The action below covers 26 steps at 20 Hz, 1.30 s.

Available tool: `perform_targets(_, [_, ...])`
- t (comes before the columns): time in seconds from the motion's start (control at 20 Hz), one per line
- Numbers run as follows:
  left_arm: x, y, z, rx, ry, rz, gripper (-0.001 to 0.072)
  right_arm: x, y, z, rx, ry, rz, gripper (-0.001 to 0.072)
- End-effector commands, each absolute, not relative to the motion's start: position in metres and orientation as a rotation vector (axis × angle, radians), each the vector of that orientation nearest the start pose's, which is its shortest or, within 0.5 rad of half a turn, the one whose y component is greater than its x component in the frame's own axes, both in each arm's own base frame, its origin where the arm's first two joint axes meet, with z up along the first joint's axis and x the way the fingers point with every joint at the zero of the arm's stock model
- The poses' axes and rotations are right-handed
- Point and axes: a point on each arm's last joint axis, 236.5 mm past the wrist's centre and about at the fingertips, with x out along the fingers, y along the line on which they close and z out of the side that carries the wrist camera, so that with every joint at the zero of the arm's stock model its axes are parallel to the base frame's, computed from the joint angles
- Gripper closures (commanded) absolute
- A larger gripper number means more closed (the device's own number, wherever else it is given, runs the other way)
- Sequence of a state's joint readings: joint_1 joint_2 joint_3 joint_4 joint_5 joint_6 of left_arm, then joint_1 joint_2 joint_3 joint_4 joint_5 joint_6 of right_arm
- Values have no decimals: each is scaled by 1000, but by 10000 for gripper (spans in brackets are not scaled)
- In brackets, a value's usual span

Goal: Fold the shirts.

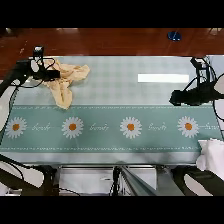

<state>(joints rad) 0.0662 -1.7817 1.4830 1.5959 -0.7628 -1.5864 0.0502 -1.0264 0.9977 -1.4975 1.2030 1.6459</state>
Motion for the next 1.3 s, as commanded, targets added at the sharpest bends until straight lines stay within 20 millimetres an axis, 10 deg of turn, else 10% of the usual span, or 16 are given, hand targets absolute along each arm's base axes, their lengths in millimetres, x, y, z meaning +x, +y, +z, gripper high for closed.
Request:
perform_targets(0.0, [551, 41, -19, 19, 1042, 53, 681, 325, 32, 36, 99, 1236, 40, 179])
perform_targets(0.3, [550, 11, 235, -21, 577, -8, 681, 324, 32, 36, 98, 1239, 41, 179])
perform_targets(0.6, [402, -82, 435, -21, 189, -241, 681, 298, 31, 39, 82, 1330, 46, 180])
perform_targets(0.9, [280, -156, 504, -50, 12, -545, 681, 300, 30, 93, 60, 1186, 62, 179])
perform_targets(1.25, [275, -245, 458, -28, 170, -770, 680, 280, 29, 107, 46, 1181, 76, 180])
